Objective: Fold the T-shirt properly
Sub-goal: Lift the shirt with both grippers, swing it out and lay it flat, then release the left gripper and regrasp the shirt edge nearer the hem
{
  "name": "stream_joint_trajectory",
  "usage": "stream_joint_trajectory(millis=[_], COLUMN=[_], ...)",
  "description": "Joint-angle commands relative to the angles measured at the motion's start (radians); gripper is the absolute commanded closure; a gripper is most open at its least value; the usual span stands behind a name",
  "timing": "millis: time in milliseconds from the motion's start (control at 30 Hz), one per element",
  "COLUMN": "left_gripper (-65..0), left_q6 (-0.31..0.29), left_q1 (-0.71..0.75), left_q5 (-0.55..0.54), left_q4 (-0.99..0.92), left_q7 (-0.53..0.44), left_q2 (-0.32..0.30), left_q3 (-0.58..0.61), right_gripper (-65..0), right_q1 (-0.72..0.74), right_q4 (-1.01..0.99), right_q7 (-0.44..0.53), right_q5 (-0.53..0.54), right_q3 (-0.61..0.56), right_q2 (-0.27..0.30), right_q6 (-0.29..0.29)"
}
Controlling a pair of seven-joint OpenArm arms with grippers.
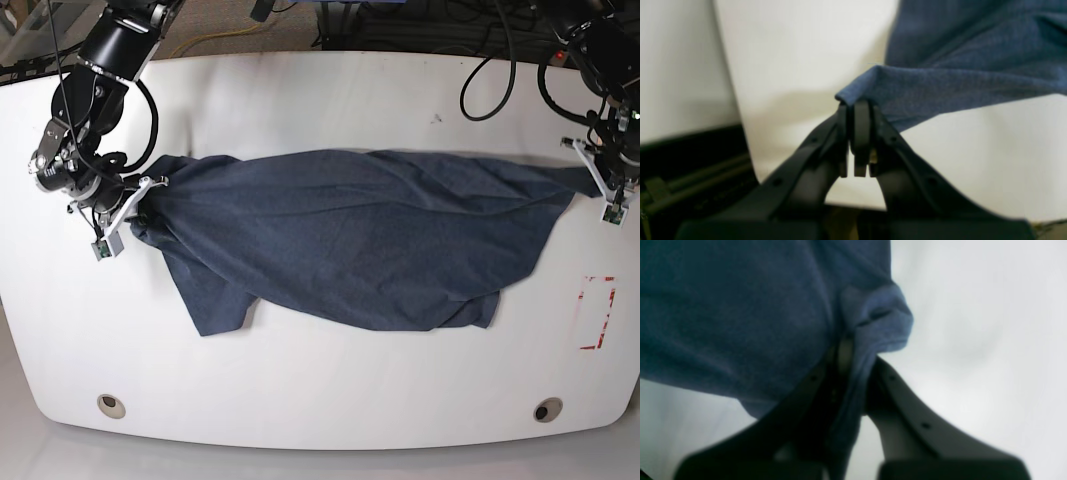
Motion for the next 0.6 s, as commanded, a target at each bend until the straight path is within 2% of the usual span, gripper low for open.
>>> stream_joint_trajectory(millis=[0,233,467,567], left_gripper=[0.0,0.0,0.0,-7.6], left_q6=[0.002,0.002,0.002,0.002], left_q1=[0.021,0.135,0.215,0.221], left_q5=[0.009,0.01,0.009,0.007], left_q4=[0.018,0.015,0.01,0.008], left_q7=[-0.012,-0.109,-0.137,-0.137], left_q2=[-0.023,-0.023,-0.023,-0.026], left_q3=[-0.041,-0.084,-0.076,-0.054], right_gripper=[0.0,0.0,0.0,0.0], right_q1=[-0.005,-0.077,-0.12,-0.12], right_q4=[0.023,0.023,0.023,0.023], right_q7=[0.019,0.02,0.022,0.022], right_q5=[0.008,0.014,0.125,0.139], right_q3=[0.021,0.019,0.019,0.017], right_q2=[0.003,-0.023,-0.02,-0.02], right_q6=[-0.001,-0.001,-0.001,-0.001])
